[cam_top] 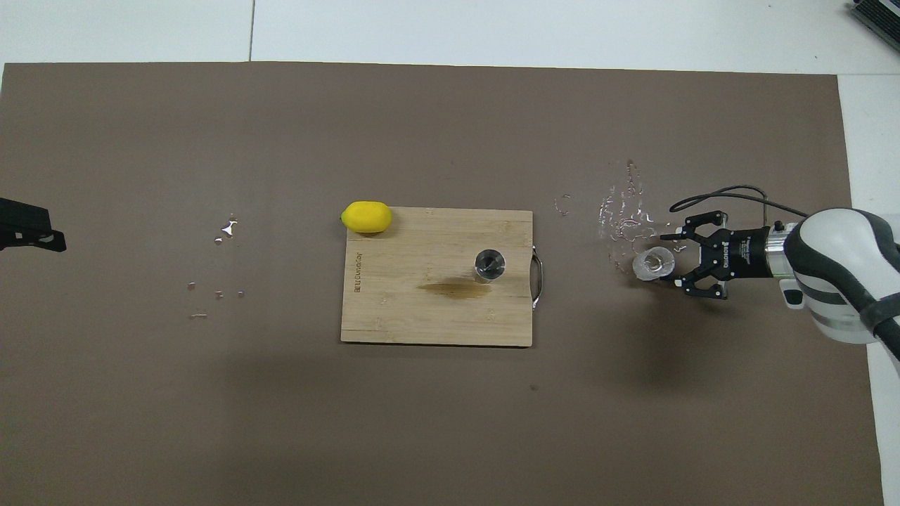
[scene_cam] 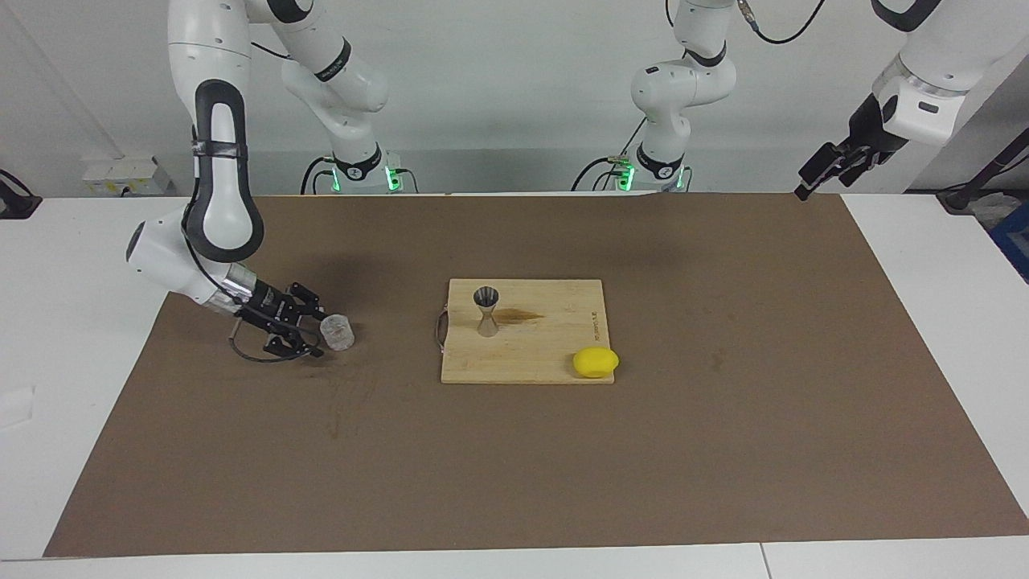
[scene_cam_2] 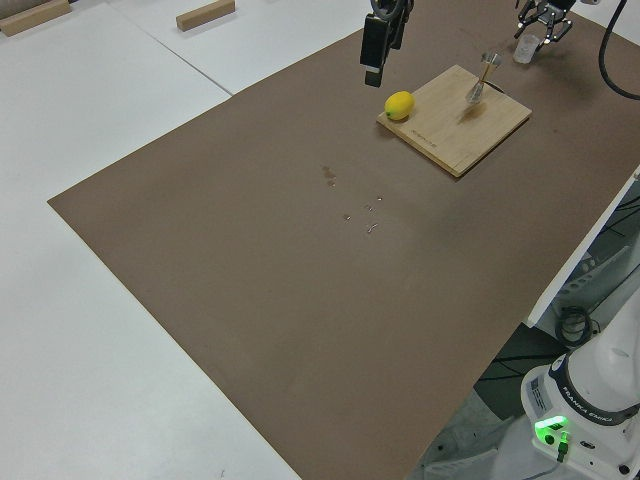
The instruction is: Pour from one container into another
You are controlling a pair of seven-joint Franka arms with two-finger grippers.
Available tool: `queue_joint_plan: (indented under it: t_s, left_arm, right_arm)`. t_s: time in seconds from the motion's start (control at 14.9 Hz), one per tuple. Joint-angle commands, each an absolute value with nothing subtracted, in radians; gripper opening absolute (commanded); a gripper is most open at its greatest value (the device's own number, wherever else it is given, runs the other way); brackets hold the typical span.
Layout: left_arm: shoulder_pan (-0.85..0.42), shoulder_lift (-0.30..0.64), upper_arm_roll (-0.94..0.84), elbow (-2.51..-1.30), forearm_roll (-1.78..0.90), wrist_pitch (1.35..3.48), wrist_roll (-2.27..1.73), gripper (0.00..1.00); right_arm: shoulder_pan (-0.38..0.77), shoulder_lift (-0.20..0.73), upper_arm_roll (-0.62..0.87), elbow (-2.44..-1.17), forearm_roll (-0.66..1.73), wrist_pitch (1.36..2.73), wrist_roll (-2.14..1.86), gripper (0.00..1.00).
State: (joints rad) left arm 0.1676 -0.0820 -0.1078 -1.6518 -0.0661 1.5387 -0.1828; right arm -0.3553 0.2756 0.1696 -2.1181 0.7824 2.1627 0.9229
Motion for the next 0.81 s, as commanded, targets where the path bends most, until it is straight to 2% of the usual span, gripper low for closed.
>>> queue_joint_plan:
  t_s: [0.0,0.2,0.27,0.34,0.47,0.54,0.74]
  left_arm:
    - [0.153,-0.094,-0.109,-1.703,-0.041,1.574,-0.11,1.0]
    - [0.083,-0.066,-0.077,-1.701,-0.041,1.594,-0.11,1.0]
    - [0.045,-0.078,-0.048,-1.713,-0.041,1.585,-0.112,1.0]
    - [0.028,-0.081,-0.045,-1.729,-0.041,1.579,-0.115,1.0]
    - [0.02,-0.084,-0.037,-1.732,-0.041,1.572,-0.118,1.0]
    - [0.021,-0.084,-0.037,-1.732,-0.041,1.565,-0.118,1.0]
    - [0.031,-0.086,-0.038,-1.732,-0.04,1.549,-0.117,1.0]
  right_arm:
    - [-0.342,0.258,0.175,-2.135,0.822,2.181,0.903,0.72]
    - [-0.331,0.258,0.175,-2.135,0.838,2.18,0.904,0.67]
    - [-0.33,0.256,0.175,-2.135,0.839,2.175,0.905,0.58]
    - [-0.33,0.252,0.175,-2.135,0.839,2.172,0.91,0.44]
    - [-0.319,0.244,0.176,-2.134,0.839,2.169,0.94,0.06]
    - [-0.307,0.238,0.176,-2.134,0.839,2.171,0.946,0.0]
    - [-0.301,0.226,0.178,-2.122,0.838,2.168,0.966,0.0]
